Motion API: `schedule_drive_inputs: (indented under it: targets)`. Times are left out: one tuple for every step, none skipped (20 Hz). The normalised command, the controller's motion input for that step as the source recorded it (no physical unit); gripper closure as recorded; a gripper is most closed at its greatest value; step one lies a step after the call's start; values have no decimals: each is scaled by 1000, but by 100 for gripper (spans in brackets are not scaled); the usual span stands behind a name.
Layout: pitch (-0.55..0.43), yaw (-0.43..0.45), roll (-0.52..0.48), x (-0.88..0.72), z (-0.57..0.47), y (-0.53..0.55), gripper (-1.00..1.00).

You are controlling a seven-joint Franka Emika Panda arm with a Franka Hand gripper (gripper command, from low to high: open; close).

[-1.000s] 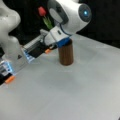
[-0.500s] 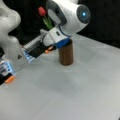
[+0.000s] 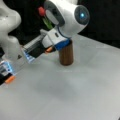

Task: Flower insertion into a vase

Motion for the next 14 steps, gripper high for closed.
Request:
schedule_drive_inputs:
  targets:
    - [-106, 79, -18, 406, -54, -144, -100]
    - [-217, 85, -37, 413, -31, -157, -100]
    - [-277, 95, -43, 433, 0, -193, -100]
    - [-265, 103, -47, 406, 20, -207, -100]
    - [-287, 131, -39, 385, 45, -239, -100]
    - [-258, 136, -37, 345, 56, -247, -100]
    - [-218, 135, -36, 295, 57, -241, -100]
    - [-247, 139, -36, 264, 68, -246, -100]
    - [-323, 144, -74, 231, 93, -254, -100]
    - [-319, 138, -81, 194, 104, -248, -100]
    - [-346, 142, -119, 169, 155, -263, -100]
    - [-322, 132, -122, 131, 179, -257, -100]
    - [-390, 121, -122, 113, 222, -277, -100]
    - [-380, 111, -106, 84, 230, -271, -100]
